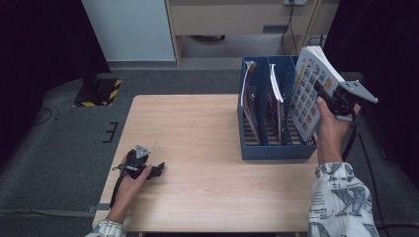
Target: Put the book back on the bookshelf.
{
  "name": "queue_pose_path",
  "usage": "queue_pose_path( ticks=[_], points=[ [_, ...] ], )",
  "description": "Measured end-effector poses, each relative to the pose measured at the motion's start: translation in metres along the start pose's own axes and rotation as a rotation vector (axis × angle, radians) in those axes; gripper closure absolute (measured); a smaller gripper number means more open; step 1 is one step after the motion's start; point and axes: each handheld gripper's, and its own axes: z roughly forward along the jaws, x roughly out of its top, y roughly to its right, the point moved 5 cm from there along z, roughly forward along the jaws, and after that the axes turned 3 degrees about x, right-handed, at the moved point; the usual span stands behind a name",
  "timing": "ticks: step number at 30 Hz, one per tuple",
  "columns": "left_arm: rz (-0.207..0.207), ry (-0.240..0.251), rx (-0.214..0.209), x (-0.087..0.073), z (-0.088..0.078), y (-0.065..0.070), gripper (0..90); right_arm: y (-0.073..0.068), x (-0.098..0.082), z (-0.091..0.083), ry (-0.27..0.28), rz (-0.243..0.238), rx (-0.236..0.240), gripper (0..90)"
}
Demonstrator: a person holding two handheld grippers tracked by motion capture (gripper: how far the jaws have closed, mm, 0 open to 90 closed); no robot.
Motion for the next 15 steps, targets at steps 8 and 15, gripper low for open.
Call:
queue_pose_path(
  ticks=[8,15],
  points=[
    [0.000,0.001,-0.002,0.000,0.000,0.000,5.1,-0.004,-0.009,0.007,0.008,-0.007,0.002,73.9],
    [0.004,0.005,-0.003,0.000,0.000,0.001,5.1,-0.003,-0.019,0.012,-0.001,-0.004,-0.006,73.9]
  ],
)
